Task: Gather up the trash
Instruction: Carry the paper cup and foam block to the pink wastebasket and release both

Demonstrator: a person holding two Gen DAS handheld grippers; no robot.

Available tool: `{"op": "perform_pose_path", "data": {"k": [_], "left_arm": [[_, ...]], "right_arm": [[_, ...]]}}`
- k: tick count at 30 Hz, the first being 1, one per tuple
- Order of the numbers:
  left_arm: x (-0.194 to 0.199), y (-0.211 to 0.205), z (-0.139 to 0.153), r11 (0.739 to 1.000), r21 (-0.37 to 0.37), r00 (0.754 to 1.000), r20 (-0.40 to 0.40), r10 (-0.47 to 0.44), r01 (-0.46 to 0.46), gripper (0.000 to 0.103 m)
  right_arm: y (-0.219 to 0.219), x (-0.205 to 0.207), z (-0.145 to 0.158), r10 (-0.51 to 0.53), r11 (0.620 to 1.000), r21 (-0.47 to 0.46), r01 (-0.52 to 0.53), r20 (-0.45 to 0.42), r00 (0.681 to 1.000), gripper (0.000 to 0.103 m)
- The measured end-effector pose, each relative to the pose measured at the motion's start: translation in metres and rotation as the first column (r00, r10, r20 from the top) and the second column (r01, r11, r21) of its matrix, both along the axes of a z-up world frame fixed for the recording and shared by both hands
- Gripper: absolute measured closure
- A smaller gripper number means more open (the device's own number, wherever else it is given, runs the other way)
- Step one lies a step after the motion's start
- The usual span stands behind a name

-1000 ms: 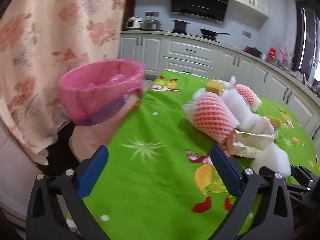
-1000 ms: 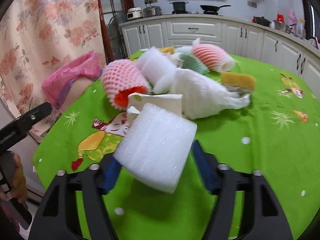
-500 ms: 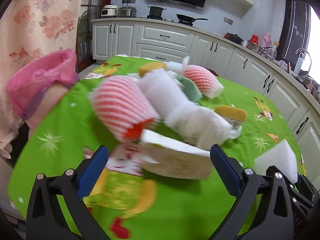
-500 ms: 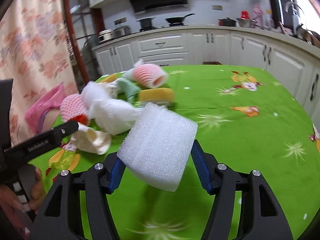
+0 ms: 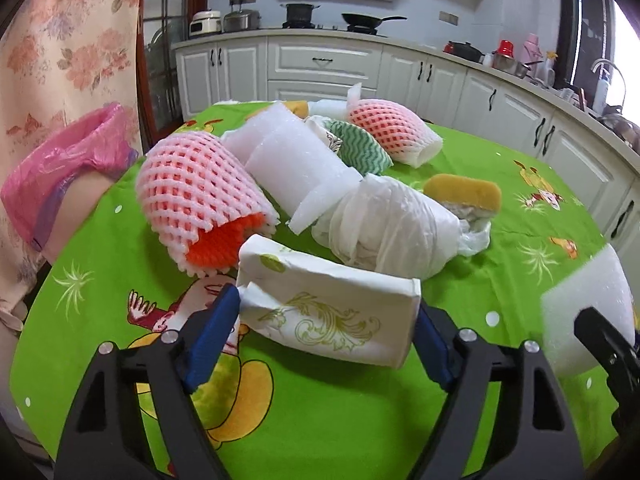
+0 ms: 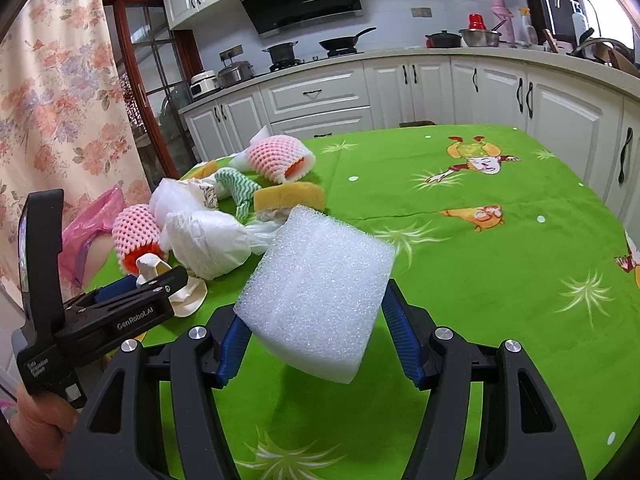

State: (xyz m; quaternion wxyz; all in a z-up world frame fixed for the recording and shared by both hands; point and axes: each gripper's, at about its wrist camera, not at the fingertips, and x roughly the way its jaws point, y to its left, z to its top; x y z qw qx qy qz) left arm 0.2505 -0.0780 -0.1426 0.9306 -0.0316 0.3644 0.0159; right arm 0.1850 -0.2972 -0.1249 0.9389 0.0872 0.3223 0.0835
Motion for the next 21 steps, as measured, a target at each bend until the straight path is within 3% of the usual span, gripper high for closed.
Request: {"op": "perform_pose_path", "data": {"k": [7,11,21], "left_arm": [[-0.024,0.005,0.005,0.999,-0.006,0.998,0.034,-0.045,0.045,0.026],[-0.045,0.011,0.024,0.998,0.025,0.991,0.116,-0.065,0.062,0.026],[-0.063,0.071,0.05,1.0,0.014,0.981,0.196,0.015,-0.018,0.026]], "right_arm": [[0.016,0.0,0.002,0.042,0.999,-0.017,-0.042,0.006,0.999,0.044],[0.027,-0.002,0.007,0.063,0.998,-0.031,-0.062,0.019,0.998,0.044],[0.079,0.008,0.02,0.163,0.984,-0.08,-0.16,0.034,0.986,0.044]]}}
